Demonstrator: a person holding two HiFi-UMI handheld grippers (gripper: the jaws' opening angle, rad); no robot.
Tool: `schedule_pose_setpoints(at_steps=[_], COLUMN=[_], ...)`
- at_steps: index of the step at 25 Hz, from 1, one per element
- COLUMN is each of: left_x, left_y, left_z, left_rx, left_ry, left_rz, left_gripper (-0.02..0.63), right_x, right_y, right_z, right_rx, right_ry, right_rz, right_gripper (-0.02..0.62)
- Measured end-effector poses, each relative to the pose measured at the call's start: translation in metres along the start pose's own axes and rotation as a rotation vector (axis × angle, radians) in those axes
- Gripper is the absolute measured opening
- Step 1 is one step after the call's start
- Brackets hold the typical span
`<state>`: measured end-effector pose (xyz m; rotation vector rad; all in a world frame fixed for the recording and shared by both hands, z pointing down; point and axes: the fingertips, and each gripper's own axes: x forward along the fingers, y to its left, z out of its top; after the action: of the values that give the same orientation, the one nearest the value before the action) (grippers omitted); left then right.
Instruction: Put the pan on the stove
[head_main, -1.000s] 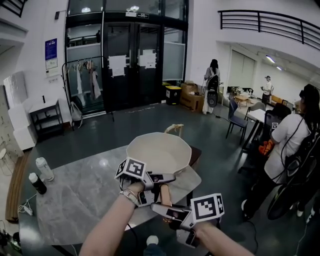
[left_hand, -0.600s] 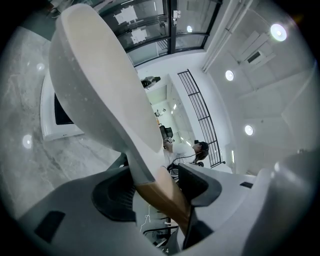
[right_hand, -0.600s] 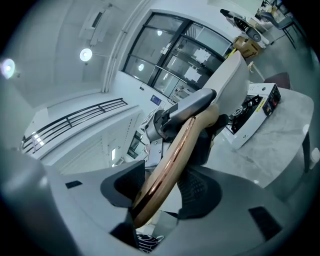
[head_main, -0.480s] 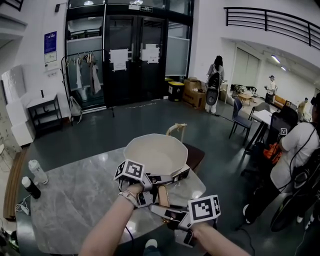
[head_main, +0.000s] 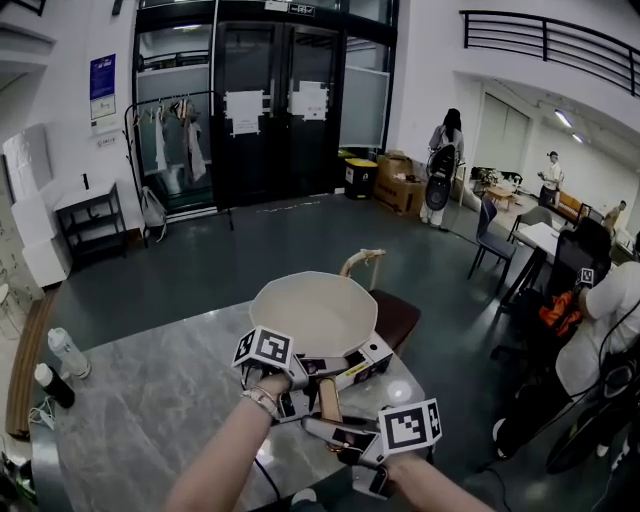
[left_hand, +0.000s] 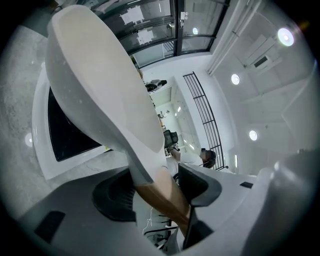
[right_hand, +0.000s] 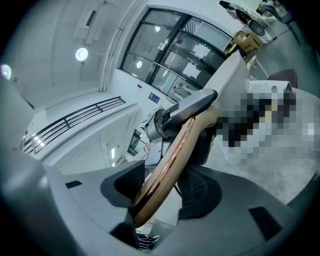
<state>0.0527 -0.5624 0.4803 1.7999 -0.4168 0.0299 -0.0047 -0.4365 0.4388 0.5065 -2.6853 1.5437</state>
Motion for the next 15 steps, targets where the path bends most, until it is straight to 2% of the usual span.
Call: schedule_pose_setpoints(at_steps=[12, 15], left_x=[0.015, 0.017], left_y=[0.036, 0.04], left_z=[0.008, 0.008], left_rx=[-0.03, -0.033], left_ry=[0.026, 0.03], left_rz=[0.032, 0.034], left_gripper=[0.267, 0.267], right_x=[0.008, 0.007], right_y=[-0.032, -0.039], right_z=[0.003, 0.002], right_rx=[0.03, 0.021], right_ry=[0.01, 0.013], right_rz=[0.038, 0.021], right_gripper=[0.204, 0.204])
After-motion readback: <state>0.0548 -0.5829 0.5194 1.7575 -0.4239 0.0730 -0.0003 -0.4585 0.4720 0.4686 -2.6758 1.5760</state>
